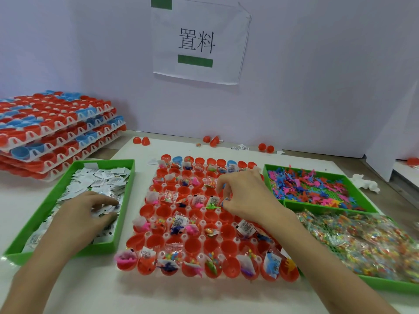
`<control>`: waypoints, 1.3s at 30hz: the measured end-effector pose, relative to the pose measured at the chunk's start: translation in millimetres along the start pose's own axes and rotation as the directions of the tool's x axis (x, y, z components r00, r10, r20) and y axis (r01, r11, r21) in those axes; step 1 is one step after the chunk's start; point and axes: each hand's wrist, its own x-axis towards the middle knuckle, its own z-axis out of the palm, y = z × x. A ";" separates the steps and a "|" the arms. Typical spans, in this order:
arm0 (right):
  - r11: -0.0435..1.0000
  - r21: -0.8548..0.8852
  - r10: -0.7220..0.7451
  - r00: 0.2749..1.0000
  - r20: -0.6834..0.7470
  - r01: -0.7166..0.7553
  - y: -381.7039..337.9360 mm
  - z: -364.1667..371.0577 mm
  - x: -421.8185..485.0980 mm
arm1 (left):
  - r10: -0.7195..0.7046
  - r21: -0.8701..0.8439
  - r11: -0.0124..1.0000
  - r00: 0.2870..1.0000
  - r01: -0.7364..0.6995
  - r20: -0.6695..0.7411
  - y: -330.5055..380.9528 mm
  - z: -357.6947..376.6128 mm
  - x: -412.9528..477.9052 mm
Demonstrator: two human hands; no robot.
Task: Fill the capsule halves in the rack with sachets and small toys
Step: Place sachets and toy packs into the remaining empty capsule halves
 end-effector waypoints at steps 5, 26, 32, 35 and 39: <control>0.999 0.045 -0.006 0.998 0.059 0.003 -7.5 -5.9 3.5 | -0.008 0.002 1.000 1.000 0.008 0.021 0.3 -0.9 0.7; 0.838 0.245 0.508 0.861 -0.022 -0.487 166.9 -41.0 -52.6 | 0.041 -0.048 0.998 0.999 -0.040 0.023 -35.9 15.5 20.0; 0.852 0.276 0.493 0.859 -0.136 -0.445 168.5 -31.0 -51.2 | 0.042 -0.084 0.996 0.995 -0.034 0.093 -77.9 27.7 35.4; 0.893 0.218 0.412 0.910 -0.049 -0.393 166.5 -33.0 -41.1 | 0.040 -0.141 0.990 0.992 -0.024 0.118 -95.5 31.3 38.4; 0.914 0.149 0.356 0.922 0.150 -0.377 165.8 -37.9 -32.1 | 0.081 -0.171 0.984 0.982 -0.052 0.171 -105.5 34.3 41.1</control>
